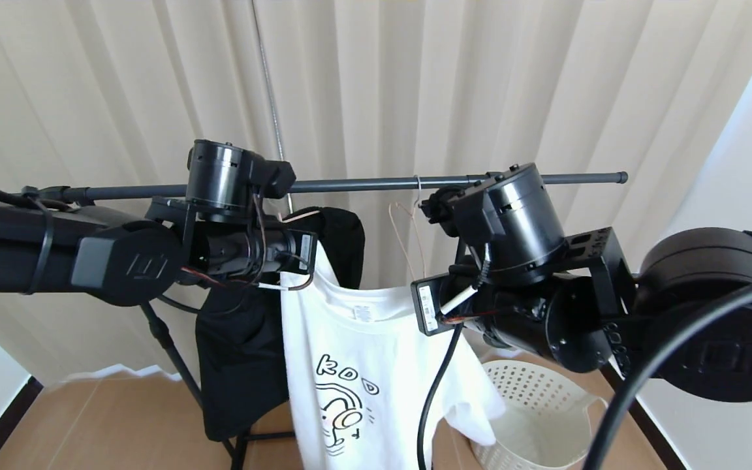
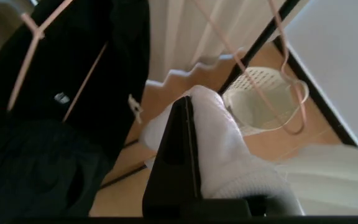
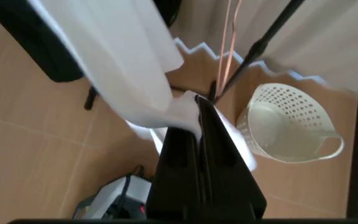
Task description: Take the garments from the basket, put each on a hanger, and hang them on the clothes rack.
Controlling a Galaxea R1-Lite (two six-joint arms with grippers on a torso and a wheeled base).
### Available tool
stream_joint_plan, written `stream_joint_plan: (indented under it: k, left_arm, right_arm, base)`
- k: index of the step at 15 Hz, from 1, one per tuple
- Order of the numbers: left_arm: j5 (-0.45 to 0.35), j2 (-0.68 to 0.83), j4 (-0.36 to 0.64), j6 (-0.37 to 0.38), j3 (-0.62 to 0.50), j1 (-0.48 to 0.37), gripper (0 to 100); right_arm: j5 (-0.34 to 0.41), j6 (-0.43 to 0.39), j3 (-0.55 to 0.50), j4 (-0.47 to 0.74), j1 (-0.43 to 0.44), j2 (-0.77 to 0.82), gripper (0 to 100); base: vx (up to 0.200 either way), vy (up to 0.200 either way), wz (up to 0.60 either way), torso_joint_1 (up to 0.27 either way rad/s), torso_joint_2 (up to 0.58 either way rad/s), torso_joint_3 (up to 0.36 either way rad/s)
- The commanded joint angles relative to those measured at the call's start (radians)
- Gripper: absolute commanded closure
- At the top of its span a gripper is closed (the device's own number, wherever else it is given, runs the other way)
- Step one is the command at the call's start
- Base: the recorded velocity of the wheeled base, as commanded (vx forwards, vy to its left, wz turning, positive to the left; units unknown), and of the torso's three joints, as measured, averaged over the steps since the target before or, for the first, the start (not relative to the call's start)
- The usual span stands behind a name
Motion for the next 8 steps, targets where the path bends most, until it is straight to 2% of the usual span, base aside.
stream_joint_plan:
  k: [1,4,8]
  left_arm:
    - [0.045,-0.09,0.017,0.024,0.105,-0.028,100]
    - [0.068,-0.173,0.015,0.078,0.291,-0.071,100]
    - [0.077,-0.209,0.012,0.053,0.414,-0.172,100]
  right_arm:
    - [-0.001,-0.008,-0.06,-0.028,-0.023,0.071,100]
    - [0.001,-0.011,-0.196,-0.031,-0.046,0.149,100]
    - [0.001,-0.009,-0.388,-0.03,-0.064,0.267,100]
  base:
    - [0.0,0.0,0.0,0.0,0.0,0.0]
    - [0.0,0.0,0.0,0.0,0.0,0.0]
    - [0.0,0.0,0.0,0.0,0.0,0.0]
